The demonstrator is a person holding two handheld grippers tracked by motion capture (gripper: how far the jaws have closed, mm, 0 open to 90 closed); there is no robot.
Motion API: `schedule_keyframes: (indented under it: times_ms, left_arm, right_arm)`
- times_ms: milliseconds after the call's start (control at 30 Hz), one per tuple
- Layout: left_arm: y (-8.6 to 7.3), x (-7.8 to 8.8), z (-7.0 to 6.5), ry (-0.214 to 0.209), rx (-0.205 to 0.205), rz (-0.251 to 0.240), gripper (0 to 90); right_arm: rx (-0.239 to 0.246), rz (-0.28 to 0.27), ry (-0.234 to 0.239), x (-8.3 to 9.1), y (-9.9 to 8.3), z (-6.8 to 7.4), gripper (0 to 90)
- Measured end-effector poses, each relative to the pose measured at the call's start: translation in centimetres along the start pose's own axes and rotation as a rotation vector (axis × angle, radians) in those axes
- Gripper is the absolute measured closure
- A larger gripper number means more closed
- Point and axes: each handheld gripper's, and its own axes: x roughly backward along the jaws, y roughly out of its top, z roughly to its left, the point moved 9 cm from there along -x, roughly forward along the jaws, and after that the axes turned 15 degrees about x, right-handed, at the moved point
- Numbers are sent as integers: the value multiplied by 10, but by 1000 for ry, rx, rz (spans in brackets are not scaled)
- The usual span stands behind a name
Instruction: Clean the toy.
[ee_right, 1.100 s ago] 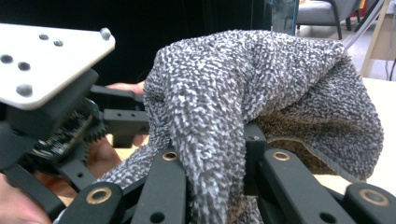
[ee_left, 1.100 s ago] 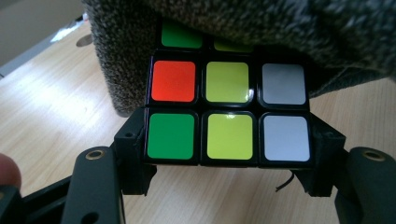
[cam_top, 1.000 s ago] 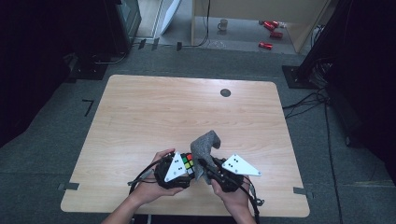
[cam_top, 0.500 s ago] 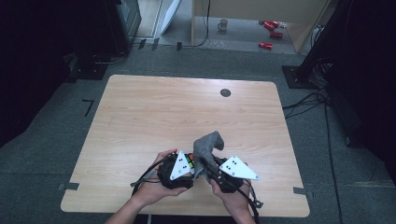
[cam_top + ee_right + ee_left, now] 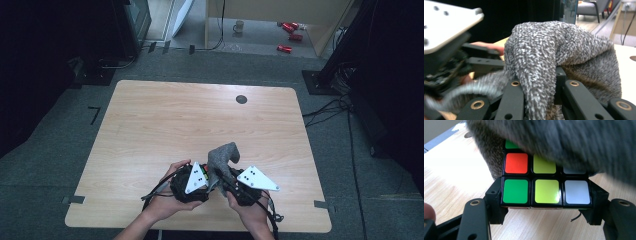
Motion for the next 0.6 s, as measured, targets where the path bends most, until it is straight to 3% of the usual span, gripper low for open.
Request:
schedule_keyframes:
  times_ms: [133,267,333,500,600]
  left_arm:
    - [0,1,0,-28,15,-21,353]
    - [3,4,0,-47,23,-41,352]
    - [4,3,0,-56,26,-44,352]
    - [6,7,-1,-77,16,-75,352]
    - [7,10,1,-93,22,-92,352]
  right_arm:
    - [17,-1,43,-2,1,7,786]
    - [-36,-19,7,4,2,-12,785]
    - [-67,-20,14,6,1,-15,786]
    - [42,-23,16,5,11,5,784]
    - [10,-38,-7,9,12,-7,782]
